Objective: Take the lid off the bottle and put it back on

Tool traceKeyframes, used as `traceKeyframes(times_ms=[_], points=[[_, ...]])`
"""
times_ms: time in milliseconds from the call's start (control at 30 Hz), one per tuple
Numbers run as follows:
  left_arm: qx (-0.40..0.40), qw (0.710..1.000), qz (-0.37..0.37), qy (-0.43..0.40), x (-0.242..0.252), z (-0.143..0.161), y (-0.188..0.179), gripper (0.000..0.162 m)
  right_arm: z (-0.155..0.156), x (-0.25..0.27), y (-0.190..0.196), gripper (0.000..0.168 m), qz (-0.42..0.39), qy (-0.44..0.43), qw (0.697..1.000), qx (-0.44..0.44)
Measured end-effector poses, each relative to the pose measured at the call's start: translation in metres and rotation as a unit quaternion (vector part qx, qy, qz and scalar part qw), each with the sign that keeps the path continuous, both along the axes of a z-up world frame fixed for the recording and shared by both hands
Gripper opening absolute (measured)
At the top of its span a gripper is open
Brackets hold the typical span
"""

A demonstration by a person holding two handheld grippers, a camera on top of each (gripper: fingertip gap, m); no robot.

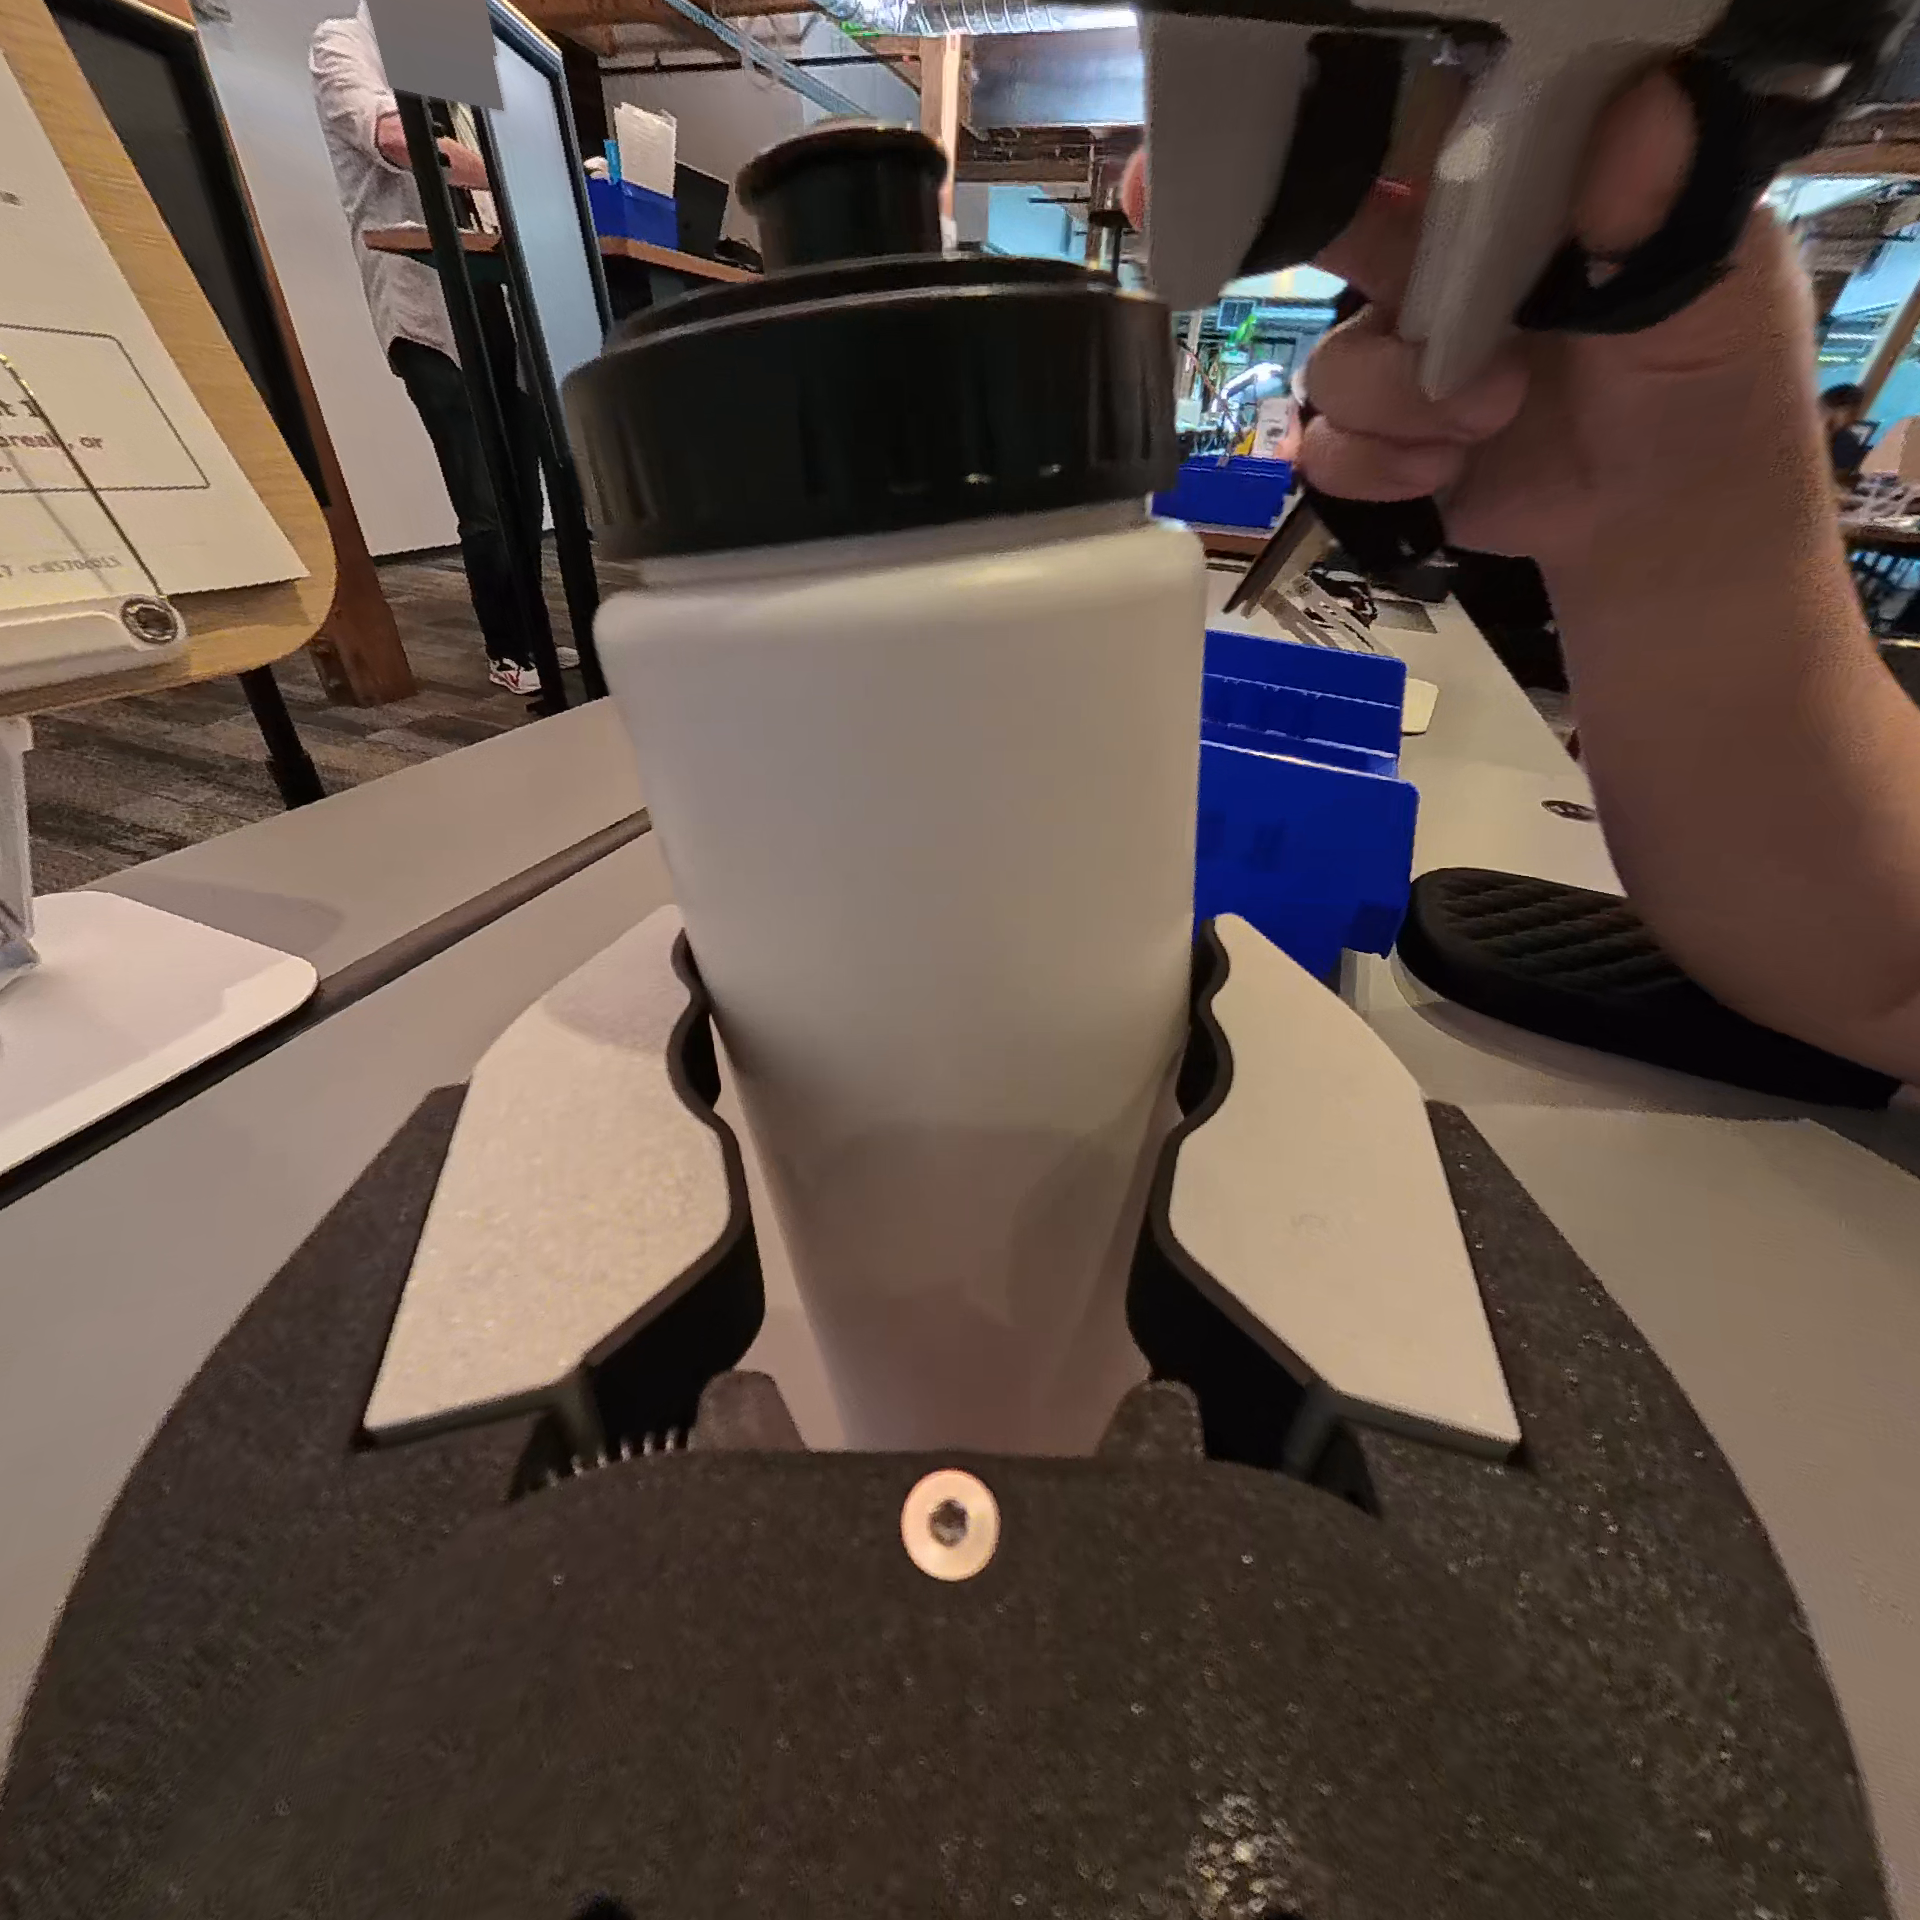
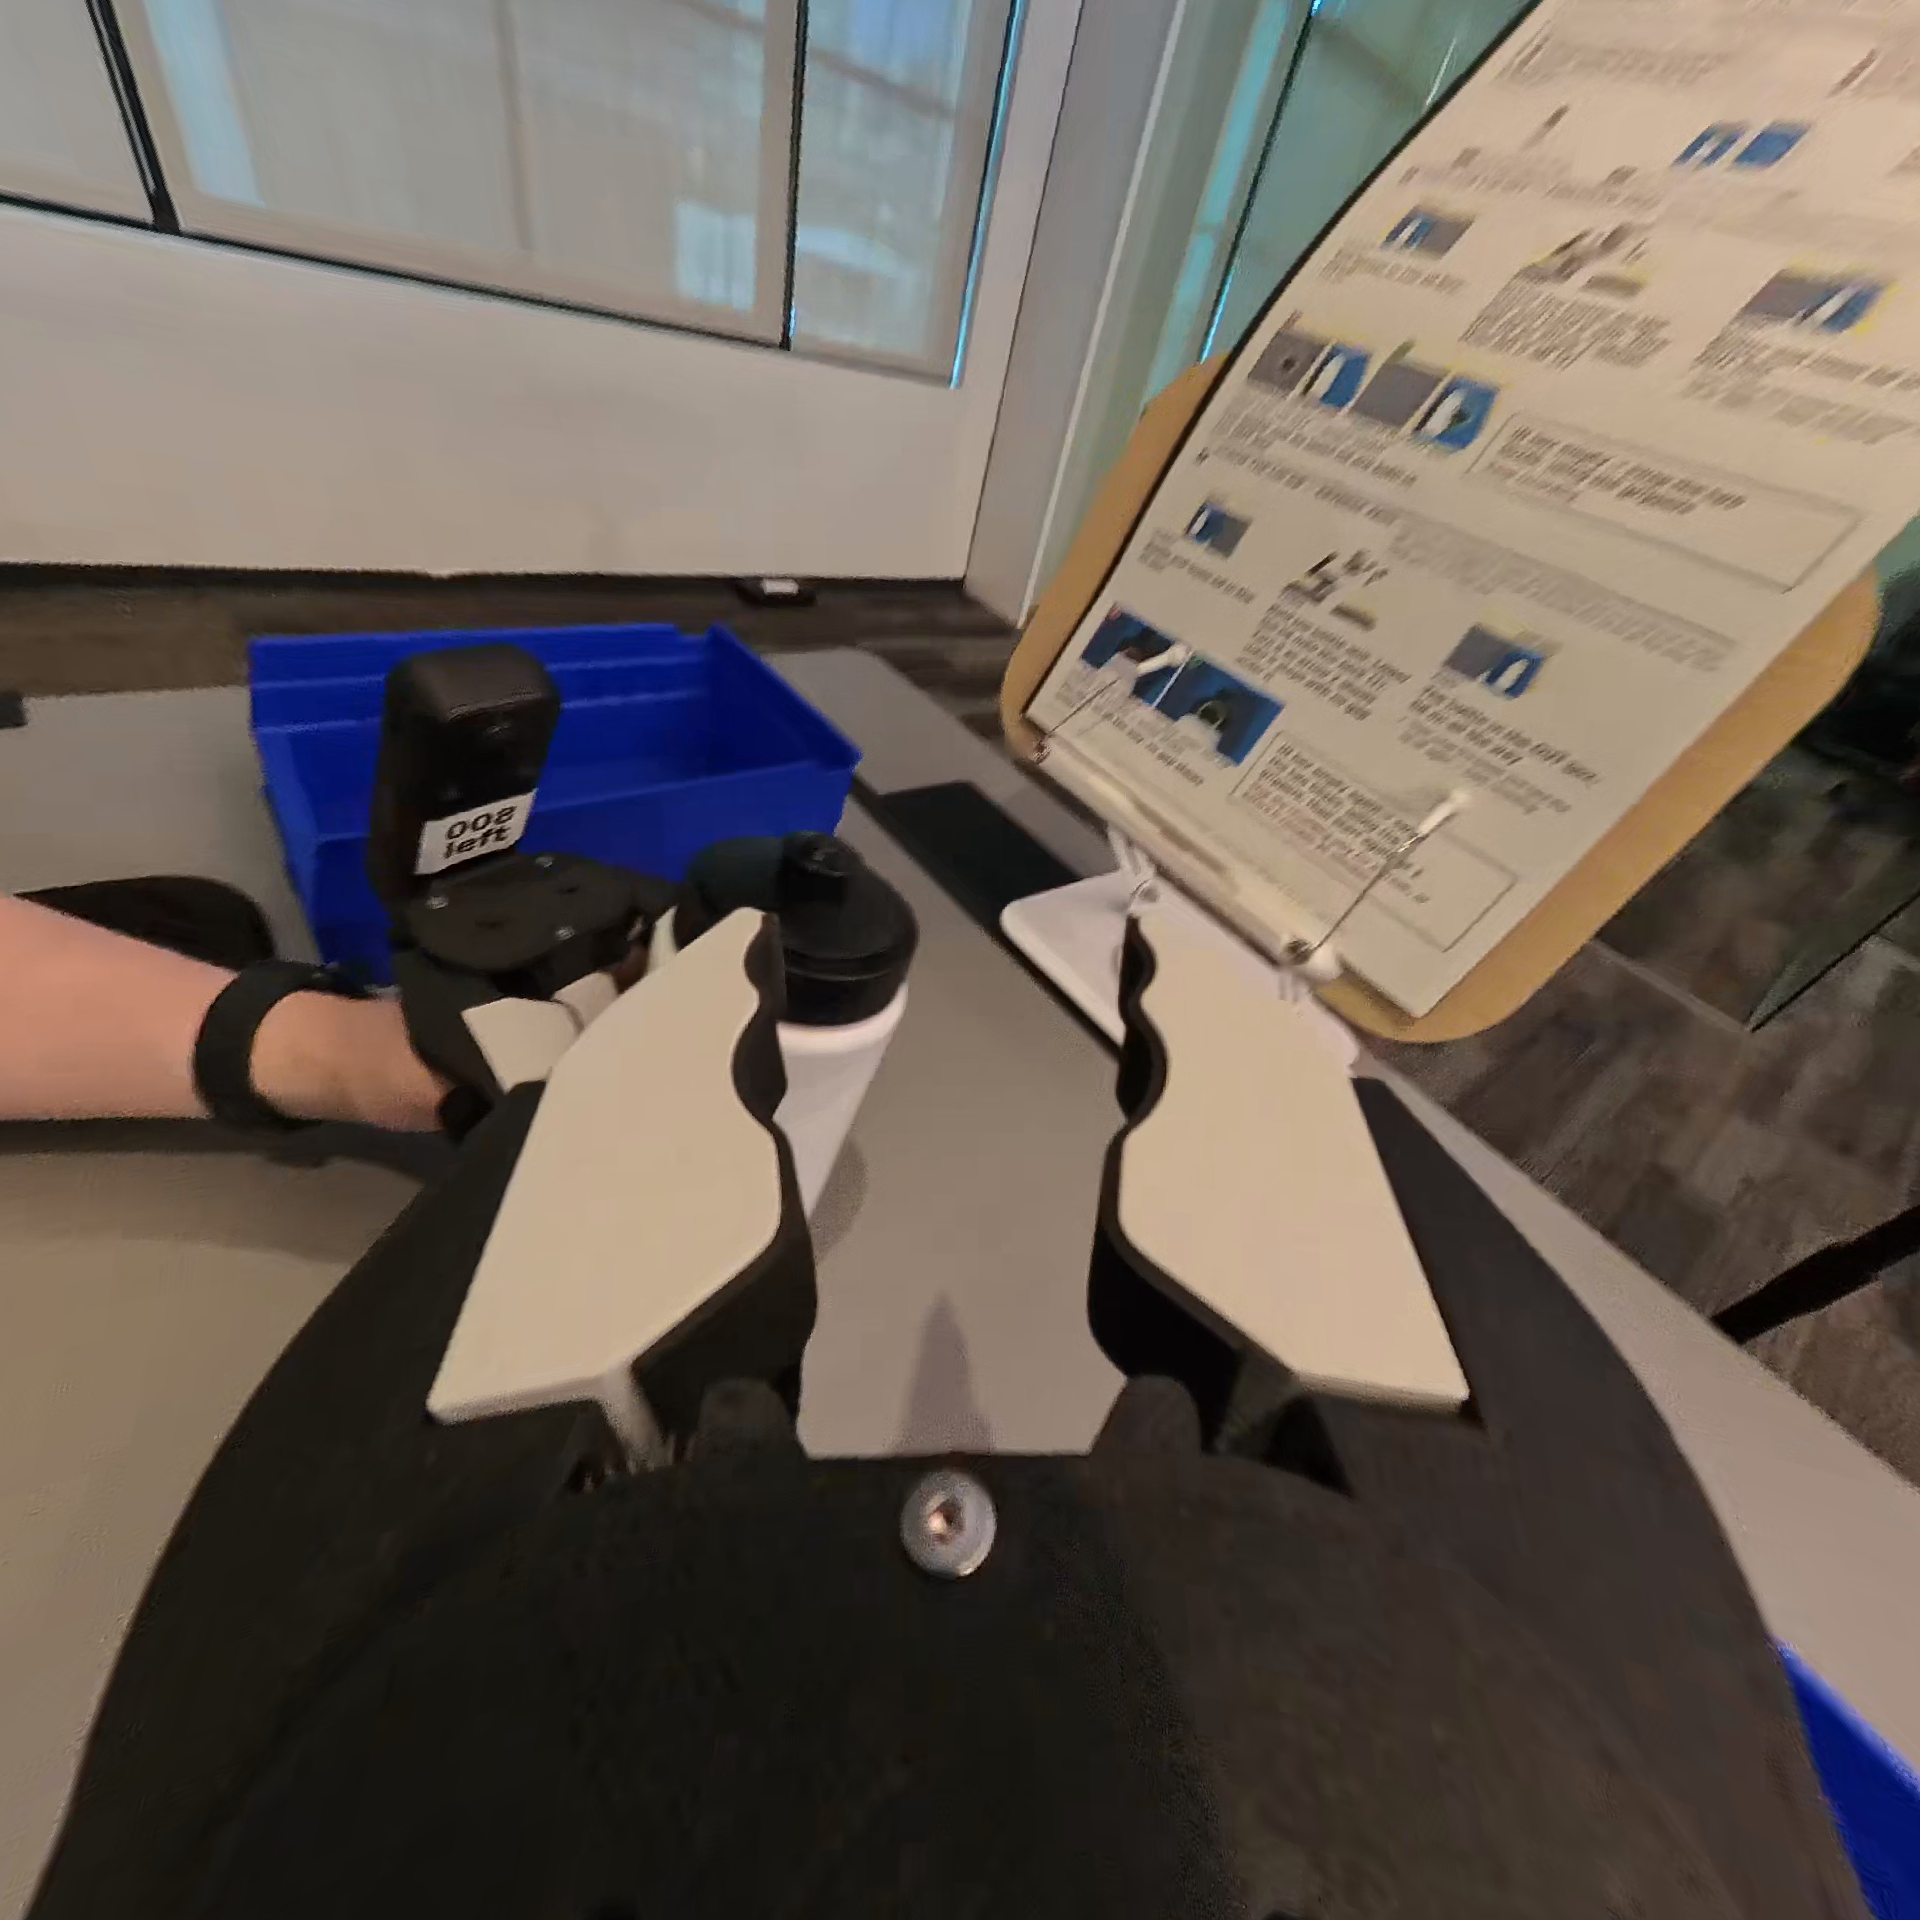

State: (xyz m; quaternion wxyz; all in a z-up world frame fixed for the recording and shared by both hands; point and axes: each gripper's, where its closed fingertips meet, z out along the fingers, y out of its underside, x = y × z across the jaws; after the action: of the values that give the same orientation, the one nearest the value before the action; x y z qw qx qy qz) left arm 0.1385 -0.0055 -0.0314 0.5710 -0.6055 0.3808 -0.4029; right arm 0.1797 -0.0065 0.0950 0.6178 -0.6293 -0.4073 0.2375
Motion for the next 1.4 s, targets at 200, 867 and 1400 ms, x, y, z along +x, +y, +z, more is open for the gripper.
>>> traceKeyframes(times_ms=[200, 867, 1400], points=[[0.011, 1.000, 0.007, -0.002, 0.001, 0.000, 0.000, 0.088, -0.009, -0.010, 0.000, 0.068, -0.017, -0.024, 0.999, -0.020], [0.018, 1.000, -0.003, 0.019, 0.008, -0.004, -0.008, 0.109, -0.002, 0.004, 0.005, 0.067, -0.028, -0.010, 1.000, -0.003], [0.023, 1.000, -0.015, 0.006, 0.007, -0.006, -0.011, 0.090, -0.007, -0.001, 0.003, 0.067, -0.014, -0.016, 1.000, -0.012]])
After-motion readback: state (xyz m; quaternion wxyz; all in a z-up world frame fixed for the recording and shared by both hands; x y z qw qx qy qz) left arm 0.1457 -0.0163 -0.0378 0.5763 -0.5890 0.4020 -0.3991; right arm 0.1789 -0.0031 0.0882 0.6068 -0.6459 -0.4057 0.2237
